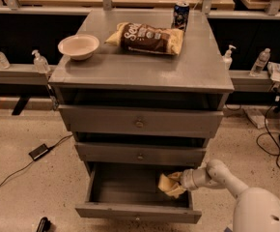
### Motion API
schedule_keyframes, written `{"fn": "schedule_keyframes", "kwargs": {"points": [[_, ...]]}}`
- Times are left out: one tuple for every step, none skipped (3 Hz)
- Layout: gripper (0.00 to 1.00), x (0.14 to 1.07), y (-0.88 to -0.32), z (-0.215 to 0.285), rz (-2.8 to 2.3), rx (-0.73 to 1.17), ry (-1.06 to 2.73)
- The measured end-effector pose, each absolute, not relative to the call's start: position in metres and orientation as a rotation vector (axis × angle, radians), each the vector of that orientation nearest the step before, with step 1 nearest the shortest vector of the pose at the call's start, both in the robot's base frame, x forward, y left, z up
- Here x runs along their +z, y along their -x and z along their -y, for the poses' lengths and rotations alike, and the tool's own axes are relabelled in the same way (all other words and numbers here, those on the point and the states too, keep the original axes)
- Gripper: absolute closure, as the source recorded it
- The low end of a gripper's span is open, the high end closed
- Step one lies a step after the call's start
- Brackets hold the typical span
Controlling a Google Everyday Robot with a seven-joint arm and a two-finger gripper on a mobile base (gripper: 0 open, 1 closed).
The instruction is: Place sponge into bottom drawer
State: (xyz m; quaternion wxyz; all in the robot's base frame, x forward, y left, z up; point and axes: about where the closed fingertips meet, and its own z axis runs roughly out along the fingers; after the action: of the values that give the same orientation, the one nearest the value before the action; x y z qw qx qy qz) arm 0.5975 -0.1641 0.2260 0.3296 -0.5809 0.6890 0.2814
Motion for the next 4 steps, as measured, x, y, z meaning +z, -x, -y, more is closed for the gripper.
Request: {"fn": "schedule_keyframes", "kwargs": {"points": [[0.57,0.2121,-0.6042,0.1609,-1.794,0.730,1.512],[0.34,0.2105,-0.6035,0.1592,-1.794,0.734,1.512],[0.03,0.2085,-0.6017,0.1554,-1.792,0.742,1.514],[0.00,0.2077,-0.6011,0.1540,-1.791,0.745,1.514]]}}
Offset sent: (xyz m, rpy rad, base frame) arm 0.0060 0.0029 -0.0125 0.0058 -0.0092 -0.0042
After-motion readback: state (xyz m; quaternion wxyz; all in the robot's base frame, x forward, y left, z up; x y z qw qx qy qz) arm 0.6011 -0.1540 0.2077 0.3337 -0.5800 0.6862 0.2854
